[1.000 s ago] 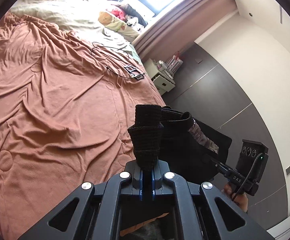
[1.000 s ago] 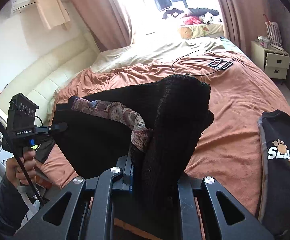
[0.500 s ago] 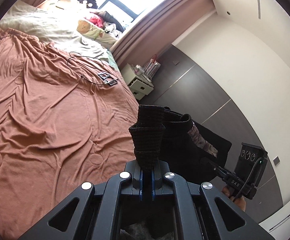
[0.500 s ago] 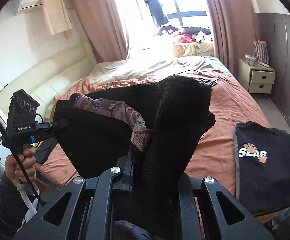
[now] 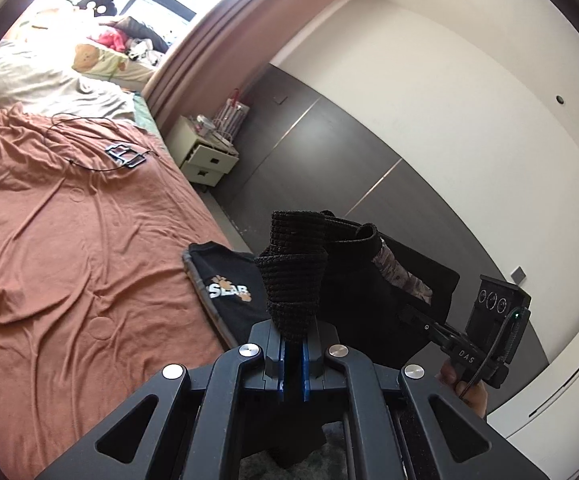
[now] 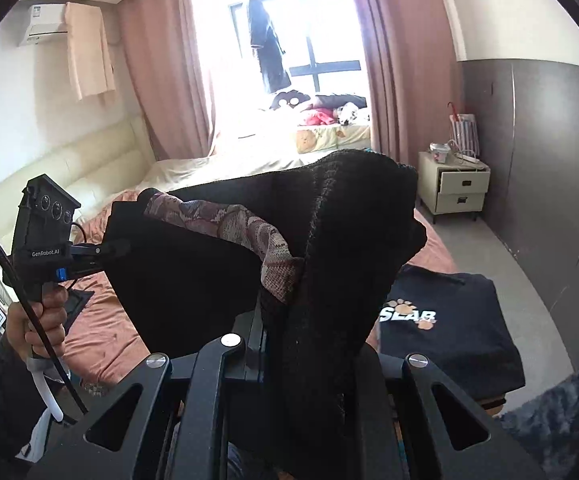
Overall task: Fold small clothes
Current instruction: 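Carry the held shirt with both grippers over the black SLAB shirt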
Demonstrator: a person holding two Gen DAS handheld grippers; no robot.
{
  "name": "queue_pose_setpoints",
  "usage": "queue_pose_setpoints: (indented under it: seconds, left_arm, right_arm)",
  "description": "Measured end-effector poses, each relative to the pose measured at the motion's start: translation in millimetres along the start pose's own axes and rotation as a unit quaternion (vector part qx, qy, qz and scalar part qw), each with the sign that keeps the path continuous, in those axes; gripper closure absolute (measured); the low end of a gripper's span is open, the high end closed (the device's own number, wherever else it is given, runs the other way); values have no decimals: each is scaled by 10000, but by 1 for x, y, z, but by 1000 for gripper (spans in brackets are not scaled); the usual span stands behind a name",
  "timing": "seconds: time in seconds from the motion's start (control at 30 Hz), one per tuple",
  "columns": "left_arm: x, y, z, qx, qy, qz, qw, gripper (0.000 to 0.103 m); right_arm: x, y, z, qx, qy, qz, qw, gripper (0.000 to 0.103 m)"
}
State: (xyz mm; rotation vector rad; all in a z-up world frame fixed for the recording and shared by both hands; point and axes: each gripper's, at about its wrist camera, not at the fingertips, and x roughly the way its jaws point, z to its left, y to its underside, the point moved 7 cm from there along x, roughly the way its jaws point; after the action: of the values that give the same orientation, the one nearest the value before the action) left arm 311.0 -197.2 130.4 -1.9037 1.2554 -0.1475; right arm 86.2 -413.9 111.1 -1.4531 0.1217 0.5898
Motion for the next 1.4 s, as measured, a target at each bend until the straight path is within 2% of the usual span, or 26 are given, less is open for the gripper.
queue_pose_setpoints:
  seconds: [0.1,0.2,0.33,0.67,0.83,1.03,1.4]
  left_arm:
    - [17,-3,-22,160,198,105,9996,98]
    - [34,-6,-47,517,220,262,9981,98]
    - [57,-10,-75,704,347,358,9963,98]
    - [123,-6,-121,987,612,738,9905,98]
    - [153,-2,-125,927,742,886,9890,98]
    - [185,1,-117,885,781,1077,9871,98]
    - [259,-2,-46,520,536,1508,9857,98]
  right_arm:
    - [-15,1,-4,-106,172,-60,9998,92]
    - [-23,1,-6,-109,333,-143,9993,92]
    - [-32,3,-11,-57,530,-282,9982,92]
    - [-23,11,-7,-84,1009,-447,9939,92]
    - [-16,16,-6,23,1185,-418,9921,92]
    - [13,23,1,145,1326,-295,9906,92]
    - [106,30,22,420,1439,36,9887,92]
